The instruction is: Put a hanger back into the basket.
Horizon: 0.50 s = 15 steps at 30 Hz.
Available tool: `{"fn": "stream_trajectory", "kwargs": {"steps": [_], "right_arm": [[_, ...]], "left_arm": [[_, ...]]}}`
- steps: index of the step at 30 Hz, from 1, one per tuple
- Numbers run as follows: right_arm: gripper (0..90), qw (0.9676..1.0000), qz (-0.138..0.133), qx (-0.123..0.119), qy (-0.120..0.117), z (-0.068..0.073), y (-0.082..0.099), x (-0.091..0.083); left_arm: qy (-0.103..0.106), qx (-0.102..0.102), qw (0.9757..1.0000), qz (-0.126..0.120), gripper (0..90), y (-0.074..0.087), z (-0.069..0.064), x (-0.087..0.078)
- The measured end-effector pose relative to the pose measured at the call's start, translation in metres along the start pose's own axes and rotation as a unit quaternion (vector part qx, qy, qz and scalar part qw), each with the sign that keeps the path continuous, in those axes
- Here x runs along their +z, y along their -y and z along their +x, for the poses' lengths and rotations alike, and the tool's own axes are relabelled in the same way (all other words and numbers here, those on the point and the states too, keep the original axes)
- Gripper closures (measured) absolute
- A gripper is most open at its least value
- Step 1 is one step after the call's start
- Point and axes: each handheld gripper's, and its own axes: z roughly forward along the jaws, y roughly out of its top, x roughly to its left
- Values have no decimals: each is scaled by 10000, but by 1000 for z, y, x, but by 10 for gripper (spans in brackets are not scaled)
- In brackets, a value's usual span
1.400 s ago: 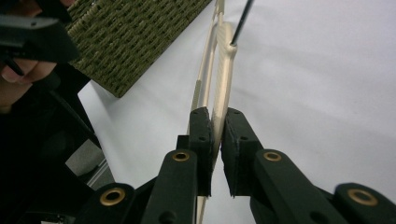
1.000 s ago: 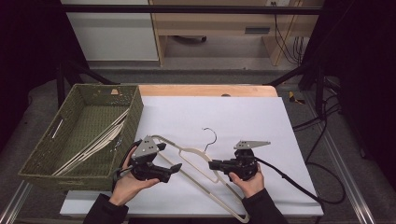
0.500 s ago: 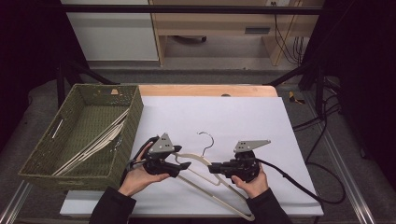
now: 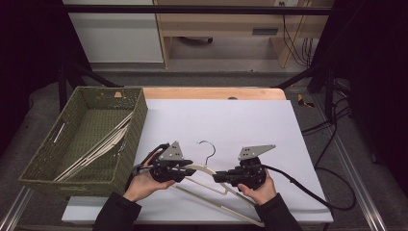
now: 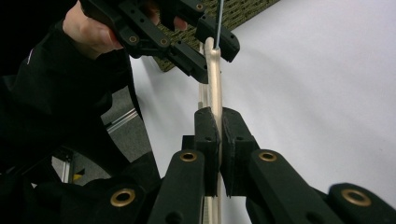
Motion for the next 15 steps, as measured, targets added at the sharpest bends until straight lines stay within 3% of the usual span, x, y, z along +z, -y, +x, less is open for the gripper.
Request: {"fn": "stream_trajectory", "kwargs": {"steps": [3, 7, 15], "right_arm": [[851, 9999, -30, -110, 17, -1, 0, -1], [801, 9989, -134, -332, 318, -1, 0, -3], [677, 9949, -365, -627, 706, 0, -1, -6]], "left_arm": [[-15, 88, 10000, 33, 710, 1, -4, -3], [153, 60, 9998, 60, 777, 2, -10, -3], [397, -178, 9990, -58, 840, 4, -20, -2]]}}
